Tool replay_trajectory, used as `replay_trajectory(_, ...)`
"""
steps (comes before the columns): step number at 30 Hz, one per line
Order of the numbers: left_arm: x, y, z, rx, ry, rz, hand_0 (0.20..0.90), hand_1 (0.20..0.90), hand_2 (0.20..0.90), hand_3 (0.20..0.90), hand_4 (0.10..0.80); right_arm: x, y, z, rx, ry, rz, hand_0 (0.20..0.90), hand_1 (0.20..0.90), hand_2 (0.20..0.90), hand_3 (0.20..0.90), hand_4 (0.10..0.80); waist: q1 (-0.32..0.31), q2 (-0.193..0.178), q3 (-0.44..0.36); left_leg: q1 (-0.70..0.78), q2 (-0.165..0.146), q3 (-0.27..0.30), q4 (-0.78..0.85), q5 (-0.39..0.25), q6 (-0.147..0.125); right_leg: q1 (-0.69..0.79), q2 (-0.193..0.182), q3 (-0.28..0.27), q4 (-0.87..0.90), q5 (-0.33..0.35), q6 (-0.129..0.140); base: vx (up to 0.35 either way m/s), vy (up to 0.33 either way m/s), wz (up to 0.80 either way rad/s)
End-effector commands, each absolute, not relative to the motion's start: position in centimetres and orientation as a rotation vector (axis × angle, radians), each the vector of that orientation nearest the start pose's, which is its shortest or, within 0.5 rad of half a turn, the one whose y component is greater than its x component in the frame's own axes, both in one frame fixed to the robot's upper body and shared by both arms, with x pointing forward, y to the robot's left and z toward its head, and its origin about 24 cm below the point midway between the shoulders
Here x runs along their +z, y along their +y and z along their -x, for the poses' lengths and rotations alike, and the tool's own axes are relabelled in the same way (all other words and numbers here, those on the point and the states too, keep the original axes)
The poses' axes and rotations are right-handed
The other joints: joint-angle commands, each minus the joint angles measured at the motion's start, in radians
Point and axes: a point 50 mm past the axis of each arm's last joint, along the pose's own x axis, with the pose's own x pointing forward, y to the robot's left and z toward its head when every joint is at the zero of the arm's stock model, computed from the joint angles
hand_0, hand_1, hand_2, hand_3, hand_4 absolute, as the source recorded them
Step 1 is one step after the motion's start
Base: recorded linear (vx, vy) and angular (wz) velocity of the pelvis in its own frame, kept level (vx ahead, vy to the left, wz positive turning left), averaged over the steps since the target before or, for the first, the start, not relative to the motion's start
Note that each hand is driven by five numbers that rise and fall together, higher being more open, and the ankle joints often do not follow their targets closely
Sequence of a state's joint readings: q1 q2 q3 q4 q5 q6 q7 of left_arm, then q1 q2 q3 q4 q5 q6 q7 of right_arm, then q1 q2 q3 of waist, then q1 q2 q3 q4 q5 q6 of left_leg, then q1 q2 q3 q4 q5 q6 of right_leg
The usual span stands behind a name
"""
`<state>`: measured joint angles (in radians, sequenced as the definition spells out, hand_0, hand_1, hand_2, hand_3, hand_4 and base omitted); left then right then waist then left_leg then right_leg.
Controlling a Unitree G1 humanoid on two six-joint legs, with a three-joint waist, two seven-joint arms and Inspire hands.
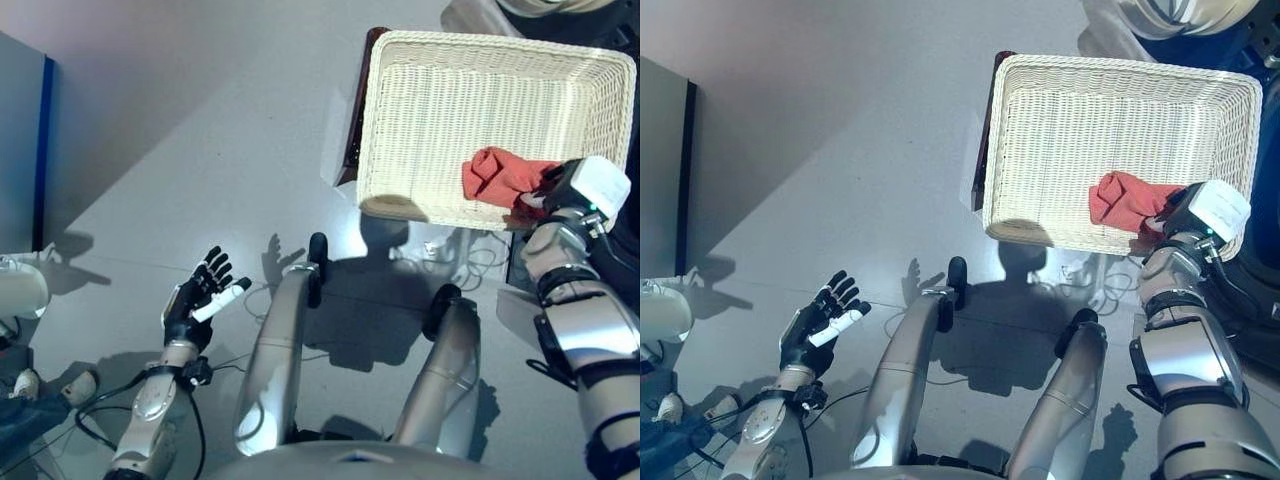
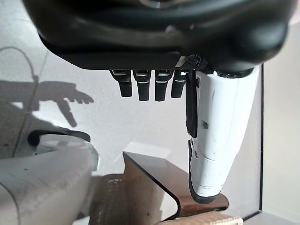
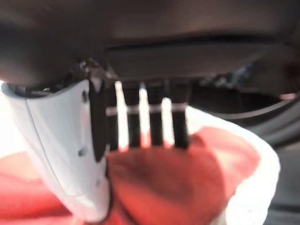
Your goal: Pick up the clothes and place them into the washing machine
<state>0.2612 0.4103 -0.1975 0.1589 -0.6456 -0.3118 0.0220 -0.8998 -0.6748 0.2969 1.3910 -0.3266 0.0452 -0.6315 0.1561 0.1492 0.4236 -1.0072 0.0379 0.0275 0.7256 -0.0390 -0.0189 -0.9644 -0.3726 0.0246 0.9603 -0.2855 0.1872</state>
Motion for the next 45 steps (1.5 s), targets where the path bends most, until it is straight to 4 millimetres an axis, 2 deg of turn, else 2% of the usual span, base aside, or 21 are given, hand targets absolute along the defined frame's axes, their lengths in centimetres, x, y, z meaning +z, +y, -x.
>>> replay_trajectory(1, 0.3, 24.9, -17.3, 0.128, 0.075, 0.168, 0.9, 0.9, 0.9, 0.9, 0.8, 14.3, -38.8, -32.4, -0.976, 0.232, 1.216, 0.2, 0.2, 0.2, 0.2, 0.3, 0.015, 0.018, -0.049, 0.013, 0.028, -0.024, 0.025, -0.078, -0.06, -0.063, 0.015, 0.009, -0.058, 0.115, -0.043, 0.0, 0.0, 0.0)
replay_trajectory(6, 0.3, 25.1, -17.2, 0.134, 0.078, 0.165, 0.9, 0.9, 0.9, 0.9, 0.8, 14.4, -38.9, -32.3, -1.001, 0.224, 1.187, 0.2, 0.2, 0.2, 0.2, 0.3, 0.014, 0.016, -0.05, 0.009, 0.03, -0.023, 0.019, -0.075, -0.061, -0.066, 0.015, 0.008, -0.06, 0.117, -0.044, 0.0, 0.0, 0.0)
replay_trajectory(19, -0.5, 25.5, -16.9, 0.2, 0.105, 0.164, 0.9, 0.9, 0.9, 0.9, 0.8, 11.6, -37.2, -31.8, -1.127, 0.083, 0.662, 0.2, 0.2, 0.2, 0.2, 0.3, -0.014, 0.004, -0.06, 0.061, 0.038, -0.016, -0.044, -0.065, -0.058, -0.014, 0.026, -0.002, -0.123, 0.132, -0.038, 0.018, -0.003, -0.01)
replay_trajectory(22, -0.7, 25.6, -16.8, 0.211, 0.112, 0.167, 0.9, 0.9, 0.9, 0.9, 0.8, 11.2, -36.9, -31.4, -1.181, 0.021, 0.466, 0.2, 0.2, 0.2, 0.2, 0.3, -0.025, 0.002, -0.064, 0.083, 0.04, -0.012, -0.072, -0.061, -0.058, 0.009, 0.029, -0.008, -0.152, 0.138, -0.033, 0.009, 0.009, -0.04)
replay_trajectory(23, -0.9, 25.5, -16.8, 0.218, 0.118, 0.175, 0.9, 0.9, 0.9, 0.9, 0.8, 11.4, -36.8, -31.4, -1.209, -0.027, 0.336, 0.2, 0.2, 0.2, 0.2, 0.3, -0.03, 0.004, -0.06, 0.082, 0.041, -0.008, -0.095, -0.021, -0.051, 0.007, 0.033, -0.012, -0.175, 0.176, -0.039, -0.064, 0.031, -0.06)
replay_trajectory(25, -1.3, 25.4, -16.8, 0.233, 0.132, 0.183, 0.9, 0.9, 0.9, 0.9, 0.8, 10.8, -36.6, -31.0, -1.244, -0.08, 0.097, 0.2, 0.2, 0.2, 0.2, 0.3, -0.04, -0.001, -0.063, 0.102, 0.042, -0.005, -0.117, -0.019, -0.051, 0.028, 0.034, -0.015, -0.198, 0.178, -0.036, 0.047, 0.003, -0.14)
replay_trajectory(26, -1.5, 25.4, -16.7, 0.239, 0.144, 0.185, 0.9, 0.9, 0.9, 0.9, 0.8, 10.3, -36.6, -30.6, -1.253, -0.097, -0.009, 0.2, 0.2, 0.2, 0.2, 0.3, -0.043, -0.006, -0.068, 0.121, 0.042, -0.008, -0.118, -0.048, -0.058, 0.045, 0.033, -0.015, -0.193, 0.149, -0.029, 0.05, -0.003, -0.17)
replay_trajectory(27, -1.7, 25.3, -16.8, 0.242, 0.15, 0.189, 0.9, 0.9, 0.9, 0.9, 0.8, 10.0, -36.5, -30.4, -1.26, -0.114, -0.101, 0.2, 0.2, 0.2, 0.2, 0.3, -0.048, -0.004, -0.063, 0.119, 0.042, -0.004, -0.133, -0.016, -0.052, 0.043, 0.036, -0.019, -0.21, 0.179, -0.034, 0.055, -0.002, -0.12)
replay_trajectory(28, -1.8, 25.1, -16.8, 0.247, 0.154, 0.2, 0.9, 0.9, 0.9, 0.9, 0.8, 9.8, -36.5, -30.3, -1.269, -0.159, -0.252, 0.2, 0.2, 0.2, 0.2, 0.3, -0.05, -0.005, -0.068, 0.13, 0.043, -0.002, -0.144, -0.015, -0.053, 0.057, 0.035, -0.023, -0.221, 0.178, -0.033, -0.046, 0.007, -0.11)
replay_trajectory(34, -2.3, 24.5, -16.8, 0.225, 0.199, 0.258, 0.9, 0.9, 0.9, 0.9, 0.8, 6.9, -35.7, -29.7, -1.238, -0.271, -0.877, 0.2, 0.2, 0.2, 0.2, 0.3, -0.054, -0.012, -0.081, 0.201, 0.04, -0.004, -0.22, 0.005, -0.058, 0.141, 0.038, -0.046, -0.304, 0.2, -0.025, 0.062, -0.01, -0.07)
replay_trajectory(42, -2.9, 23.3, -16.8, 0.171, 0.234, 0.302, 0.9, 0.9, 0.9, 0.9, 0.8, 6.7, -36.1, -29.6, -1.251, -0.383, -1.169, 0.2, 0.2, 0.2, 0.2, 0.3, -0.049, -0.013, -0.096, 0.291, 0.022, -0.012, -0.335, 0.048, -0.066, 0.245, 0.038, -0.073, -0.419, 0.231, -0.012, 0.051, -0.019, 0.01)
replay_trajectory(45, -3.0, 22.8, -16.9, 0.153, 0.241, 0.305, 0.9, 0.9, 0.9, 0.9, 0.8, 6.8, -36.4, -29.6, -1.264, -0.389, -1.186, 0.2, 0.2, 0.2, 0.2, 0.3, -0.047, -0.011, -0.096, 0.304, 0.02, -0.02, -0.344, 0.053, -0.068, 0.261, 0.037, -0.077, -0.426, 0.233, -0.013, 0.034, -0.014, 0.06)
